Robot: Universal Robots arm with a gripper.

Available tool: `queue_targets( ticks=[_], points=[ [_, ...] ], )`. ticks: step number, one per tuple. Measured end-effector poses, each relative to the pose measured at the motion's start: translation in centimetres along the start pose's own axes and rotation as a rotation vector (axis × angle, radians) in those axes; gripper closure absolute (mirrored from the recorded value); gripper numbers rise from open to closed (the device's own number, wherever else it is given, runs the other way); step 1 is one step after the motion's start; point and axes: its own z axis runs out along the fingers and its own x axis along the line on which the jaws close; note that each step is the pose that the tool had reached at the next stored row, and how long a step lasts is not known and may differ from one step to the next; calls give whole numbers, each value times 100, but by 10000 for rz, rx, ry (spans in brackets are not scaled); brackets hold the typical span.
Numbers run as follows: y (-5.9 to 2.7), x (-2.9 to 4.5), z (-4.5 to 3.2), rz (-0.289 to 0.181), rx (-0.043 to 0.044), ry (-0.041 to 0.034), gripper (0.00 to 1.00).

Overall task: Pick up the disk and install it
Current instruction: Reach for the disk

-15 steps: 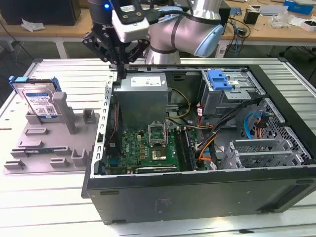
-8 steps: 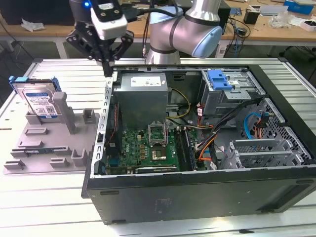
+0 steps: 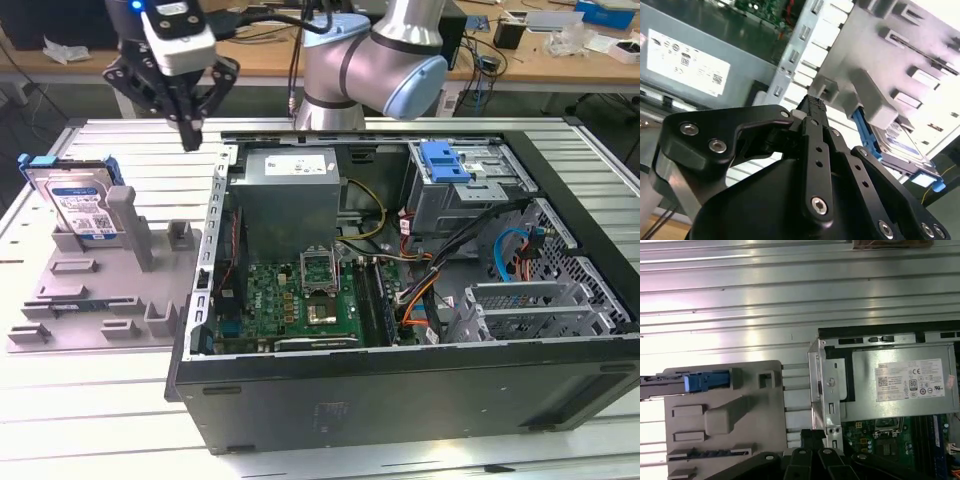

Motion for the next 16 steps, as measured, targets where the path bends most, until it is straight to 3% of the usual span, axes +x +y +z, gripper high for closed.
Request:
queue_targets(
  ticks=[13,16],
  points=[
    [85,617,6,0,1,-1,89],
    [119,851,8,1,1,-1,89]
  ],
)
